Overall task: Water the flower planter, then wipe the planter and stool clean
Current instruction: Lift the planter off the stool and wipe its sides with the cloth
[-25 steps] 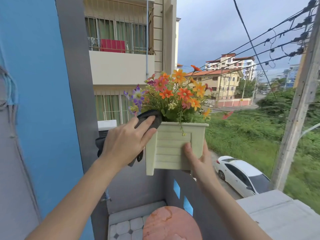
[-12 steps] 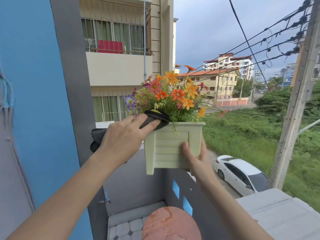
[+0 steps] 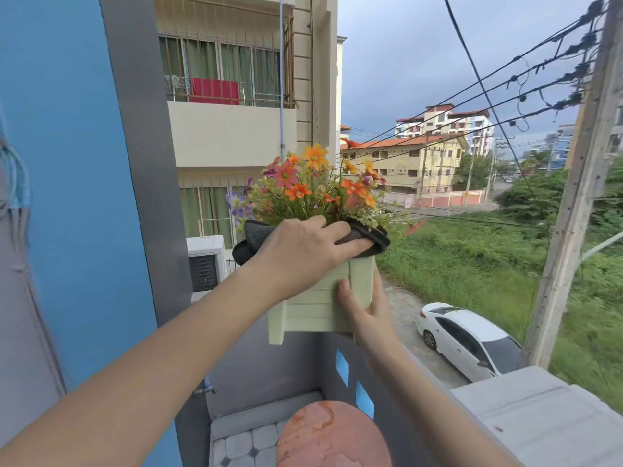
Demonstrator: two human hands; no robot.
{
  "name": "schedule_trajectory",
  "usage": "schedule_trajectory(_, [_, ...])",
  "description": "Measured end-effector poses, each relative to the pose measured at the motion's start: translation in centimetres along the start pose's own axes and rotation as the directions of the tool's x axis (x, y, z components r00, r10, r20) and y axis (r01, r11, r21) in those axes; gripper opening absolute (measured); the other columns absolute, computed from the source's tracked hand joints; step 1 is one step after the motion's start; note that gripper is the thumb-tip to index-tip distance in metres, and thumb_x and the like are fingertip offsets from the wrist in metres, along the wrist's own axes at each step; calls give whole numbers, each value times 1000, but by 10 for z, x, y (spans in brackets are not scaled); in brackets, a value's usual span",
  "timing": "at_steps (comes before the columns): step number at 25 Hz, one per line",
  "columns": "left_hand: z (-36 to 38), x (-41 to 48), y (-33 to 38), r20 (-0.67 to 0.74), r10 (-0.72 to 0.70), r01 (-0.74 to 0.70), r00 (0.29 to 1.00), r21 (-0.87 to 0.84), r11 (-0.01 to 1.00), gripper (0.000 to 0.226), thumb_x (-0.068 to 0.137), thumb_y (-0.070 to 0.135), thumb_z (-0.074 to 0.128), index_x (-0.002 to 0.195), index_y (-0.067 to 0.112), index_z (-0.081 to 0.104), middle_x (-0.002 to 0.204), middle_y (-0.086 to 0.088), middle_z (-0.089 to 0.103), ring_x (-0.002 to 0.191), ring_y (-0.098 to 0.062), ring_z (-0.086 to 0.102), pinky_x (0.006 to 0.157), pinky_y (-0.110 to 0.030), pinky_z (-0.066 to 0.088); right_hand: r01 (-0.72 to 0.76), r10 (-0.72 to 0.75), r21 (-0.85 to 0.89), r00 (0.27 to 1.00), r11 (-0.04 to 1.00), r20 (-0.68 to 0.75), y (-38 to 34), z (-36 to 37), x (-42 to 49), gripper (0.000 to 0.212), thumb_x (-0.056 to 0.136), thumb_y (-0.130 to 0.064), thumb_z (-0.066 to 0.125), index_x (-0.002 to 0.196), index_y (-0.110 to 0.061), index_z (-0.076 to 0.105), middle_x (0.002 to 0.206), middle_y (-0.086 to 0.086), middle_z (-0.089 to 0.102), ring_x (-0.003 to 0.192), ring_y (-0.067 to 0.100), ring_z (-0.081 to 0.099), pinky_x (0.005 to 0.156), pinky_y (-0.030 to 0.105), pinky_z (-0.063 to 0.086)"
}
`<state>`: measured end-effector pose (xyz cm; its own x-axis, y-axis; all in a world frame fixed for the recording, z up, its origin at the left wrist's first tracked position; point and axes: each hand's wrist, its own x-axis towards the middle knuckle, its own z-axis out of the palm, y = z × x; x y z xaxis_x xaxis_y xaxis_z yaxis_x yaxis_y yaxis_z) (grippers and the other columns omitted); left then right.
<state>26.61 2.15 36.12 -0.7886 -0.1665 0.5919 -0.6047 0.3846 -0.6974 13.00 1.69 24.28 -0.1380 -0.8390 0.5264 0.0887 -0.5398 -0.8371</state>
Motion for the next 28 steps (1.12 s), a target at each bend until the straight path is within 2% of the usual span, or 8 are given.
schedule_trajectory(3, [-3,-2,5,119,-107,103,987,38,994,50,86,13,48,133,32,47,97,-4,57,65,-25,57,44,-27,29,-12,12,23,1000,1000,3,1,-3,-1,69,85,-37,61,147,-34,31,134,-7,59,122,9,57,99,35,50])
schedule_trajectory(8, [-7,-39,-13,101,-237,232,966,58,971,51,70,8,73,117,22,63,79,-11,56,48,-27,52,37,-24,29,-71,73,84,997,994,-22,-3,-17,-1,69,85,-40,67,145,-36,34,125,-12,65,114,8,62,88,33,57])
schedule_trajectory(13, [13,-80,3,-62,-514,512,855,-47,858,35,90,25,51,124,18,58,79,-9,55,50,-27,55,35,-30,42,-110,116,170,993,979,-24,-14,-21,7,65,87,-34,66,144,-31,36,131,-1,62,115,18,63,86,47,57])
schedule_trajectory(17, [32,-107,49,-54,-310,307,949,-55,950,38,85,19,46,122,25,51,80,-8,58,55,-23,57,32,-29,42,-37,39,89,999,995,-21,-19,-20,14,69,84,-40,65,145,-33,34,134,-3,60,105,14,65,68,21,59])
schedule_trajectory(19, [33,-104,39,-83,-369,367,926,-38,929,39,83,19,53,121,26,51,79,-6,57,53,-22,55,33,-29,40,-14,15,43,1000,999,-24,-19,-18,13,71,82,-43,63,146,-36,32,136,-3,58,103,13,60,49,6,44])
schedule_trajectory(23, [32,-92,27,-128,-587,565,800,-172,807,33,93,30,44,125,28,47,82,-8,59,53,-26,56,35,-31,44,-71,73,134,997,988,-6,-13,-12,6,58,87,-33,64,141,-30,41,124,-4,66,100,11,67,57,20,56])
schedule_trajectory(25, [41,-108,44,-112,-531,493,840,-252,833,33,91,28,44,124,30,48,86,-8,63,58,-26,60,35,-33,49,-100,104,146,994,984,-17,-12,-12,6,54,83,-36,61,135,-31,45,116,-8,69,99,11,69,71,36,61])
schedule_trajectory(28, [55,-145,65,-40,-408,369,912,-350,861,39,87,23,46,124,33,47,91,-3,67,62,-22,63,39,-32,51,-49,57,133,997,990,-54,-14,-18,12,53,84,-31,59,135,-25,45,114,-8,68,99,5,68,71,25,58])
